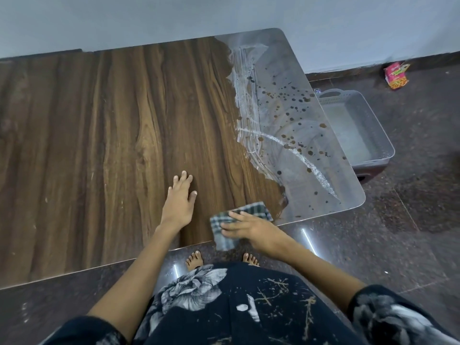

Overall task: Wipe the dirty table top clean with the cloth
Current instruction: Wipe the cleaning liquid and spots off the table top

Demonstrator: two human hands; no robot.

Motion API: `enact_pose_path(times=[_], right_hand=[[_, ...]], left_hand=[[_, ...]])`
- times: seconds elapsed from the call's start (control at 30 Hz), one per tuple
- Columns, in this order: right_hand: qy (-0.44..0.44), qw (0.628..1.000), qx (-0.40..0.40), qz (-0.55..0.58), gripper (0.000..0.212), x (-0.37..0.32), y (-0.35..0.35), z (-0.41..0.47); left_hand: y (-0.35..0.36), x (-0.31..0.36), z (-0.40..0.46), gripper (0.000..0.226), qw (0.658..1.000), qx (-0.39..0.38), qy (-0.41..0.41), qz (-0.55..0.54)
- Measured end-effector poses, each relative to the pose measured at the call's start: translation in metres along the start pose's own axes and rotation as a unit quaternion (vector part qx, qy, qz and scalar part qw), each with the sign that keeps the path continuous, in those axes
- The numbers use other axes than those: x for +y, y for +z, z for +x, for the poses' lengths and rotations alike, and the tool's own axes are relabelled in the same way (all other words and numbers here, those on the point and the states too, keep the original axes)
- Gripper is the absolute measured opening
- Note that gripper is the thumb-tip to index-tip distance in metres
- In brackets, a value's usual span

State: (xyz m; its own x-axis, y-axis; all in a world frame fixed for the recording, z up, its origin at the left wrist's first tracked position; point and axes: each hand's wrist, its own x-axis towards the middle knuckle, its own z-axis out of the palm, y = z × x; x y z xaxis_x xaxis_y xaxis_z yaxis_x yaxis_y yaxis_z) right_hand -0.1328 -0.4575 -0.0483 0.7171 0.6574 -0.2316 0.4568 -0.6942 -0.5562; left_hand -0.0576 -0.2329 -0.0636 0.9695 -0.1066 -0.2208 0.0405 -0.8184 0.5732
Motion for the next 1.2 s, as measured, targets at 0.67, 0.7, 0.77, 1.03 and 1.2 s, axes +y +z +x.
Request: enact_pose_path(times=[0.67, 0.7, 0.77, 1.03, 1.2], right_hand=[[0.041, 0.999, 0.019, 0.015, 0.074, 0.043, -0.022, -0.034], [0.057, 0.998, 0.027, 0.013, 0.073, 0.053, -0.033, -0.043], [0.091, 0.994, 0.056, 0.026, 0.065, 0.075, -0.055, -0.041], [0.145, 0.983, 0.109, 0.027, 0.087, 0.057, -0.046, 0.041], [0.004, 1.0, -0.009, 0.012, 0.078, 0.059, -0.024, -0.018]], left_hand=[[0.019, 0.019, -0.008, 0.05, 0.999, 0.012, -0.031, 0.019], [0.02, 0.019, -0.009, 0.05, 0.999, 0.015, -0.034, 0.02], [0.022, 0.02, -0.009, 0.05, 0.999, 0.016, -0.04, 0.022], [0.028, 0.026, -0.009, 0.049, 0.997, 0.024, -0.069, 0.008], [0.029, 0.027, -0.008, 0.048, 0.996, 0.043, -0.074, -0.007]])
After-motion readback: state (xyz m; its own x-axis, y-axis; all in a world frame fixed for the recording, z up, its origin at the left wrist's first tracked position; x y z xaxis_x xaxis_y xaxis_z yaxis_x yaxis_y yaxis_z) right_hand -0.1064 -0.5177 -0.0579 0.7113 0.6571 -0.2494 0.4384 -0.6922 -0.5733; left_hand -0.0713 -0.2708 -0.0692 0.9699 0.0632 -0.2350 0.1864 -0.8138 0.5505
